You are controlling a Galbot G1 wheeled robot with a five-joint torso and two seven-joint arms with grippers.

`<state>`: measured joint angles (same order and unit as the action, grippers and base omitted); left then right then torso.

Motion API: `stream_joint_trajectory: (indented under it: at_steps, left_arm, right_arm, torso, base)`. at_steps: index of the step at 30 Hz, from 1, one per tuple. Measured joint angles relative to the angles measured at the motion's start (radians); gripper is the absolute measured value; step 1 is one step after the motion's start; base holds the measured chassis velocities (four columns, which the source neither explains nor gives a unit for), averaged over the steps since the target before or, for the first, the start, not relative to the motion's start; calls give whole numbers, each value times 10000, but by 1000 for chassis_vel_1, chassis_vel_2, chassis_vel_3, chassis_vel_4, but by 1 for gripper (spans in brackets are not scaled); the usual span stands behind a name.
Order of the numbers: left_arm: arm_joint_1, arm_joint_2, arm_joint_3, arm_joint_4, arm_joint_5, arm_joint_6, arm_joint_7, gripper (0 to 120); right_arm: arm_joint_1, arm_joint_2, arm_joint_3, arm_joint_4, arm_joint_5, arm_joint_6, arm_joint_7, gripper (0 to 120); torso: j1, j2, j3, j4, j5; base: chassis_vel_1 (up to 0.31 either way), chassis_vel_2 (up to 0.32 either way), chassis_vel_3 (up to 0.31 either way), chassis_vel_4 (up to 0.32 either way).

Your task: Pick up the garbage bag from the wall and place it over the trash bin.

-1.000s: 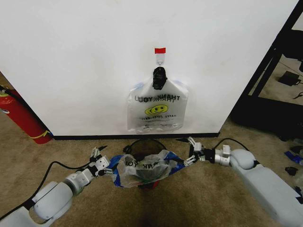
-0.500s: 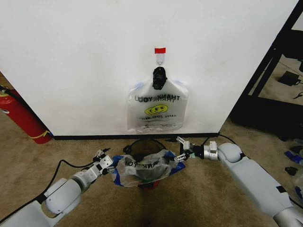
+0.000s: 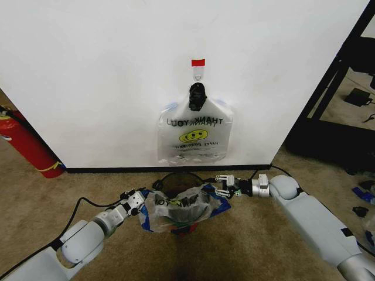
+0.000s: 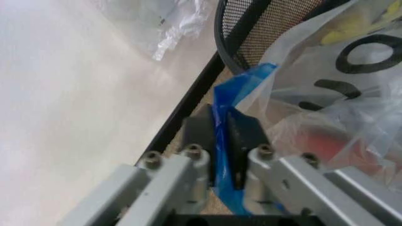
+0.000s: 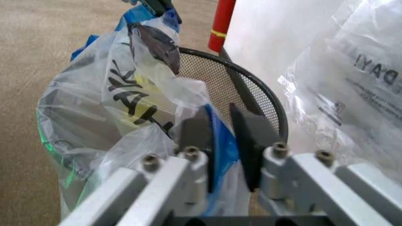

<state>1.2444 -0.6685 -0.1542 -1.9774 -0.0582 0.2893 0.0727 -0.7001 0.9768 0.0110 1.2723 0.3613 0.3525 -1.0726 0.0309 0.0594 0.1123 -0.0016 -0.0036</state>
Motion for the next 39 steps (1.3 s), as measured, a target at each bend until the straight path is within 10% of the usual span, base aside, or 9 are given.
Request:
stream_joint_trajectory:
  at_steps: [39]
  left_arm:
    - [-1474,-2030,820,2974,454,-894,-1005,0]
  right_arm:
    - [456,2402,-1094,-3253,2373,205,4823,0]
  torso:
    - [0,0,0,0,-1]
  base:
    - [0,0,0,0]
